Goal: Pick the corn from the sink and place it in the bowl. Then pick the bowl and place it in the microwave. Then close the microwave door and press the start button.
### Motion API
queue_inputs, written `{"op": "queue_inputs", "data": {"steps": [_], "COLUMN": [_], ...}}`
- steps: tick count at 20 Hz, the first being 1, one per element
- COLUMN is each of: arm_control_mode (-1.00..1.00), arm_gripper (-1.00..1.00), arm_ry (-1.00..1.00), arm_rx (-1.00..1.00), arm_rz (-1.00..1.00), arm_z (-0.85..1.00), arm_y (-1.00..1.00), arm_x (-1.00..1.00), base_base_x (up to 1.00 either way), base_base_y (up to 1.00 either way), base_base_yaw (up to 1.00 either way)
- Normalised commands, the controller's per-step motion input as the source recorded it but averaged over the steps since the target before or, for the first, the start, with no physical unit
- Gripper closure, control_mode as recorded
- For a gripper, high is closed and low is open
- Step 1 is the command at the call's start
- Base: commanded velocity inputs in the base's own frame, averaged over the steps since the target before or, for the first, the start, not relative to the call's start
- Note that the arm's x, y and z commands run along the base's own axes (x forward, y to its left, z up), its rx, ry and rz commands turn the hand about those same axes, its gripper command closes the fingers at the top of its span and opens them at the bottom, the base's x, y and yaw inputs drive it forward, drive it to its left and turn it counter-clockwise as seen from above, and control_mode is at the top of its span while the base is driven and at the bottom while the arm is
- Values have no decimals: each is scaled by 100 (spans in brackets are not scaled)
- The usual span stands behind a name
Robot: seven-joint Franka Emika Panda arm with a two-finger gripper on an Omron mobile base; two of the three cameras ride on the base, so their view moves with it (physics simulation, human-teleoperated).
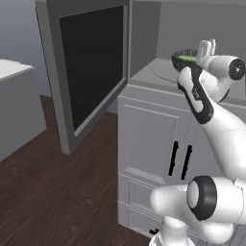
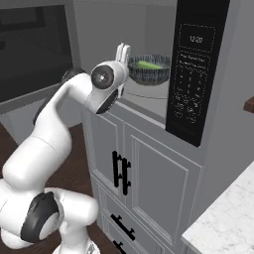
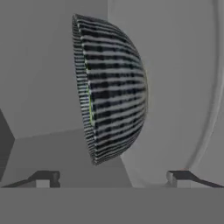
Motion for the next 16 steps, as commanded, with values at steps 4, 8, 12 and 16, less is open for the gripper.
{"op": "queue_inputs", "data": {"steps": [4, 8, 12, 16], "arm_control_mode": [-100, -100, -100, -100], "arm_gripper": [-100, -100, -100, -100], "arm_ry": [-23, -1, 6, 21], "arm_rx": [-5, 0, 0, 4], "arm_rz": [8, 12, 11, 13], "arm_z": [54, 92, 73, 50], "arm_y": [45, 39, 42, 30], "arm_x": [-100, -100, -100, -100], "base_base_x": [0, 0, 0, 0], "base_base_y": [0, 0, 0, 0], "base_base_yaw": [0, 0, 0, 0]}}
